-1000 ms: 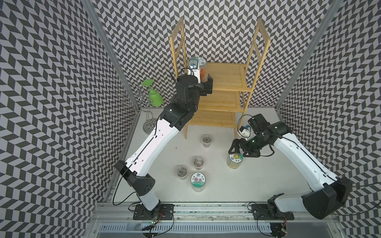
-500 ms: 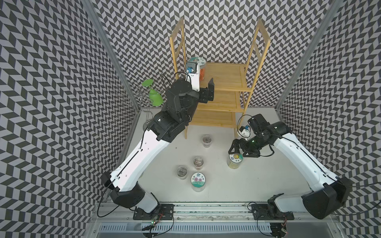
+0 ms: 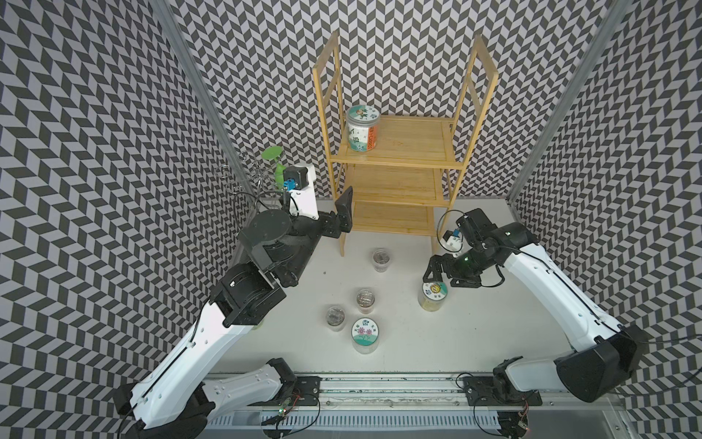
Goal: Place the seed container on the shelf
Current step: Place the seed jar on the shelf, then pick up the seed jar at the center of the board.
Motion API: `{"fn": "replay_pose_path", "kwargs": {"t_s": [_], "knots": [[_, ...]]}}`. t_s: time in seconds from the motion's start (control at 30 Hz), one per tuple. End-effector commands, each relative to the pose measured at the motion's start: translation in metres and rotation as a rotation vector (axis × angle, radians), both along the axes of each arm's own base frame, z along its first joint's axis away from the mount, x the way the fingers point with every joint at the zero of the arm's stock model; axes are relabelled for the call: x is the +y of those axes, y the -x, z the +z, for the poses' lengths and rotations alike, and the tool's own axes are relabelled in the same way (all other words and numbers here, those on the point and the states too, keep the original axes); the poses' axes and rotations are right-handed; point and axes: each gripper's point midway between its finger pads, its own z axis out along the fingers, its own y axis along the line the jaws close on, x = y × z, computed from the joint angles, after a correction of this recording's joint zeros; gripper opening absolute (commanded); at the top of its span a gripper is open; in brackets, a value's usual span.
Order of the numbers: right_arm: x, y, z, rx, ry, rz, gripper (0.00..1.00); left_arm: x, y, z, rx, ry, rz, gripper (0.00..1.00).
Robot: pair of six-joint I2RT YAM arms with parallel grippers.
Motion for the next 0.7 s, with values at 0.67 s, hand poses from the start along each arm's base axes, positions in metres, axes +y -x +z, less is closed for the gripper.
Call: {"fn": "replay_pose_path", "kwargs": {"t_s": [0.67], "knots": [[-0.001, 0.004, 0.003, -0.032, 0.046, -0.075, 0.98, 0.027, 0.007, -0.094, 0.222, -0.069, 0.100, 0.86]]}}
